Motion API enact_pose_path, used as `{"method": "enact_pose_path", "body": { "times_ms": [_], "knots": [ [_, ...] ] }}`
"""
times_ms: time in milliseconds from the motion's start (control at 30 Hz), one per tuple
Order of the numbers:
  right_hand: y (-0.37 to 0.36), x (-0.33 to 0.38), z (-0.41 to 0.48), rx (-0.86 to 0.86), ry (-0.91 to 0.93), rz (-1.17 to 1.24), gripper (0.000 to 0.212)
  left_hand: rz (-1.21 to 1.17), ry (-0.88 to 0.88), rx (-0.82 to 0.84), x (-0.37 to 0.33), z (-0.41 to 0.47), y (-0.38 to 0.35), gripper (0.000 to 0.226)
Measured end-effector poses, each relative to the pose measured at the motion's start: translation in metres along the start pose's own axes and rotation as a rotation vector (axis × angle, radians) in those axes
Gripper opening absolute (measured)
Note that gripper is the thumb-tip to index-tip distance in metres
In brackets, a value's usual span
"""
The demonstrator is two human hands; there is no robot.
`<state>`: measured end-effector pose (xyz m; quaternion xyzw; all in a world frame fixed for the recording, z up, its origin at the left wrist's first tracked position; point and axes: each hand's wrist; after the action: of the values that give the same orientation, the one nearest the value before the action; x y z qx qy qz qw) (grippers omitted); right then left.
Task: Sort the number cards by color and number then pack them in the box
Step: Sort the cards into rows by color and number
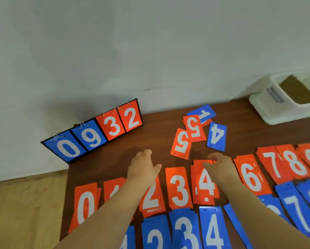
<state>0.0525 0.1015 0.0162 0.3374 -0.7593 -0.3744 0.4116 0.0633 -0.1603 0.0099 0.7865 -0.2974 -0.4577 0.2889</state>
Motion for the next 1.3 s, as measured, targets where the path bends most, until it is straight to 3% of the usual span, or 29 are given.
{"method": "enact_pose_path", "body": {
  "times_ms": [167,367,467,700,833,1033,1133,1300],
  "knots": [
    [0.010,-0.023,0.090,0.111,-0.116,-0.159,0.063,0.017,0.067,0.009,-0.065,0.039,-0.059,0.074],
    [0.000,-0.021,0.153,0.024,-0.173,-0.151,0.088,0.143,0.155,-0.065,-0.099,0.075,-0.116,0.086],
    [-0.004,-0.024,0.161,0.029,-0.152,-0.188,0.086,0.134,0.149,-0.126,-0.101,0.078,-0.129,0.081],
    [0.001,-0.038,0.167,0.161,-0.151,0.066,0.071,-0.097,0.267,-0.117,-0.108,0.077,-0.128,0.065],
    [0.014,-0.059,0.164,0.070,-0.030,0.170,0.047,-0.201,0.251,-0.116,-0.107,0.070,-0.117,0.027],
    [0.050,-0.067,0.122,-0.010,0.017,0.456,0.037,-0.412,0.258,-0.313,-0.094,0.016,-0.079,0.024],
    [0.067,-0.052,0.083,0.171,0.140,0.503,0.037,-0.544,0.266,-0.313,-0.083,-0.023,-0.057,0.029],
    [0.102,-0.014,0.014,0.813,0.524,0.317,0.040,-0.911,0.320,-0.340,-0.066,-0.083,-0.014,0.033]
  ]
}}
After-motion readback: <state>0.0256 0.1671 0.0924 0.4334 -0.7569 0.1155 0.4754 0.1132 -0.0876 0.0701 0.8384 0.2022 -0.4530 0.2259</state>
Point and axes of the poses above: each hand's wrist, its own z-axis towards the middle knuckle, its own y-axis out of the back of the hand, x = y × z, and after that the axes turned 9 degrees about -z, right-handed
